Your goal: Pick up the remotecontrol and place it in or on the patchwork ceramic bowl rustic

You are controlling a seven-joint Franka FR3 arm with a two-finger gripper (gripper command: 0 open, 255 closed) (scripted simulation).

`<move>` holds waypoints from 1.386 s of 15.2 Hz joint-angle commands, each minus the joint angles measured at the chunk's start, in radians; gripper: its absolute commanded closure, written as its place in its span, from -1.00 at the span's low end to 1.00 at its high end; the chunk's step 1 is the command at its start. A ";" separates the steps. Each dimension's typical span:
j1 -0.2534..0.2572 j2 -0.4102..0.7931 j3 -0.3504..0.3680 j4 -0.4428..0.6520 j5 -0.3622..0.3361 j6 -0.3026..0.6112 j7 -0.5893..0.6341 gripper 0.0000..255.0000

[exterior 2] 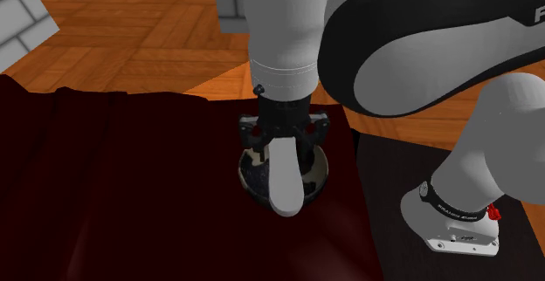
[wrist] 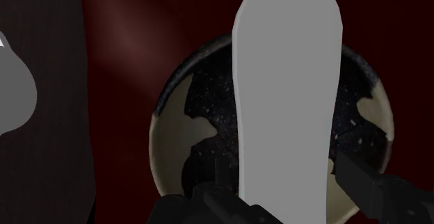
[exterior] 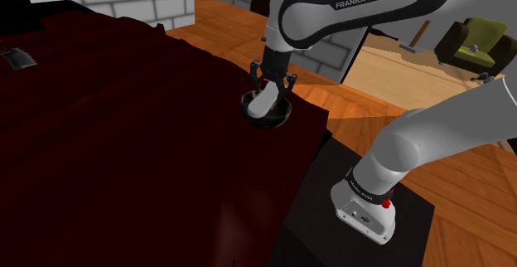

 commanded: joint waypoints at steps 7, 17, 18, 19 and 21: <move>0.000 0.001 0.001 -0.001 0.000 0.003 0.001 -1.00; -0.002 -0.036 -0.022 0.100 -0.009 -0.135 -0.001 -1.00; -0.002 -0.036 -0.022 0.100 -0.009 -0.135 -0.001 -1.00; -0.002 -0.036 -0.022 0.100 -0.009 -0.135 -0.001 -1.00; -0.002 -0.036 -0.022 0.100 -0.009 -0.135 -0.001 -1.00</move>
